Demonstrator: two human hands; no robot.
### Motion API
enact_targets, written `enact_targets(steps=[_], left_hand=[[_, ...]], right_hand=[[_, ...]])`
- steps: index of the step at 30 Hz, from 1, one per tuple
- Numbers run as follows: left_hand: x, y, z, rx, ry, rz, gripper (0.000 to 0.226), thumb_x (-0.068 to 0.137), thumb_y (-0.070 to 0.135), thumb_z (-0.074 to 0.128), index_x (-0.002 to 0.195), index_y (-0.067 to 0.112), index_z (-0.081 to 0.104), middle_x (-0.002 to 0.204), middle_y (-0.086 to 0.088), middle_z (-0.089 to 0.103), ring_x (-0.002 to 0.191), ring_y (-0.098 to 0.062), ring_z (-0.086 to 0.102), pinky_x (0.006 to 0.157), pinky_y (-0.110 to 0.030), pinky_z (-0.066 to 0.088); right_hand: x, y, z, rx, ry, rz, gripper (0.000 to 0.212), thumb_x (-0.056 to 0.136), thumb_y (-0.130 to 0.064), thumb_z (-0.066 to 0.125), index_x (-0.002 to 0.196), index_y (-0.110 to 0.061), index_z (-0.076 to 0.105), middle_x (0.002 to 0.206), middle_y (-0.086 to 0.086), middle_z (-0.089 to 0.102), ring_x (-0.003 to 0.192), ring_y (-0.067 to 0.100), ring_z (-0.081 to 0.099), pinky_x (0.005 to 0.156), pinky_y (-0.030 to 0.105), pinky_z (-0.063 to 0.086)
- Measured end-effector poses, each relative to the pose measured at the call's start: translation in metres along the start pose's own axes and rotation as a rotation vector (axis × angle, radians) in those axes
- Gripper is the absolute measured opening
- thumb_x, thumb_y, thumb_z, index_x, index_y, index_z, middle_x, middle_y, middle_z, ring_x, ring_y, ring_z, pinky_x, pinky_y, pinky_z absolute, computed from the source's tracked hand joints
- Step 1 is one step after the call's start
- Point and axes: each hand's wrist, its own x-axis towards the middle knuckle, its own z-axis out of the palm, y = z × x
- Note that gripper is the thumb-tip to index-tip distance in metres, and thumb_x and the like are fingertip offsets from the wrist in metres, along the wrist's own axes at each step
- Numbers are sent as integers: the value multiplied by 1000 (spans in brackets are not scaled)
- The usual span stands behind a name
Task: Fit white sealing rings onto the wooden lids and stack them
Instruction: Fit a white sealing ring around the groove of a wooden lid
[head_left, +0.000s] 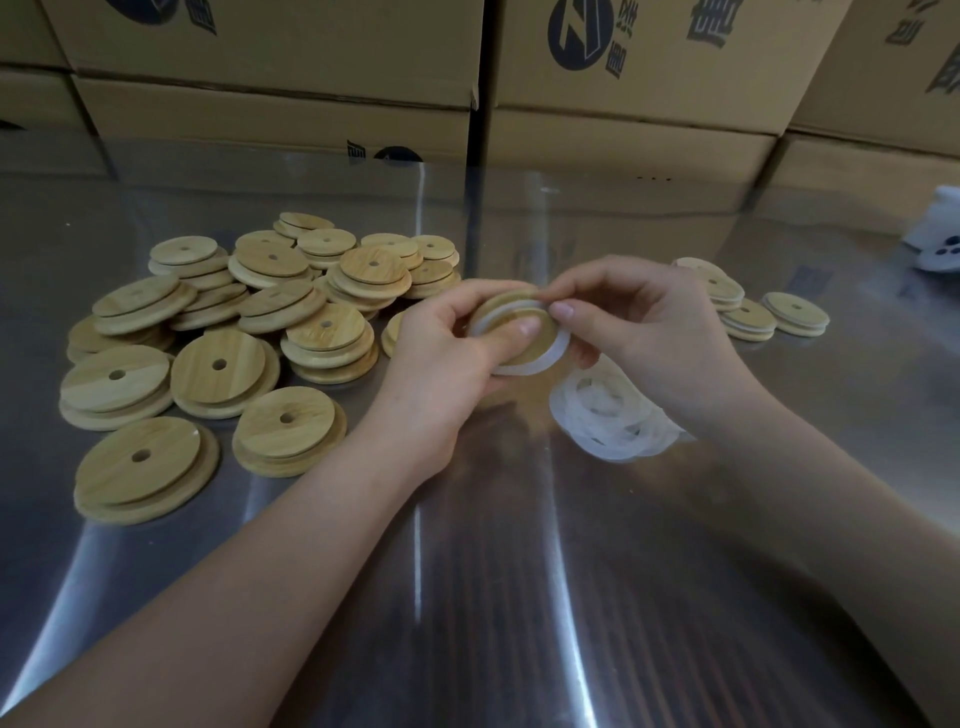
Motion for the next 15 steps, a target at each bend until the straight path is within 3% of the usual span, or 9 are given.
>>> enact_targets(steps=[3,5,7,9,15], left_hand=[[1,2,-2,23,52,83,25,84,2,71,94,25,74,98,1,74,98,-17,70,88,-39,57],[1,2,-2,16,88,116,25,82,0,72,92,24,73,94,1,75,95,-15,70,84,-32,56],[1,2,-1,14,104,134,26,81,-2,72,91,22,71,92,1,75,92,-14,71,80,-28,55],[0,2,0,22,109,141,25,81,-3,71,92,20,69,94,-2,75,94,-16,71,85,-34,57],[-1,1,0,46,90,138,24,83,-3,69,95,16,62,94,-3,75,92,-15,71,87,-35,57]], right_hand=[[-1,-1,2,-21,31,-51,16,87,-3,69,92,-18,69,86,9,69,74,28,64,64,36,57],[-1,0,3,-65,54,-63,17,86,-5,70,92,-19,66,86,2,67,79,23,66,71,39,57],[-1,2,4,-98,73,-54,15,85,-6,72,91,-18,66,86,-3,67,80,17,66,74,36,56],[-2,4,6,-118,84,-44,12,85,-6,72,89,-16,67,85,-5,68,79,12,66,73,29,54],[-2,6,9,-134,142,-55,11,85,-3,71,88,-13,69,85,-3,70,80,10,68,75,22,53]])
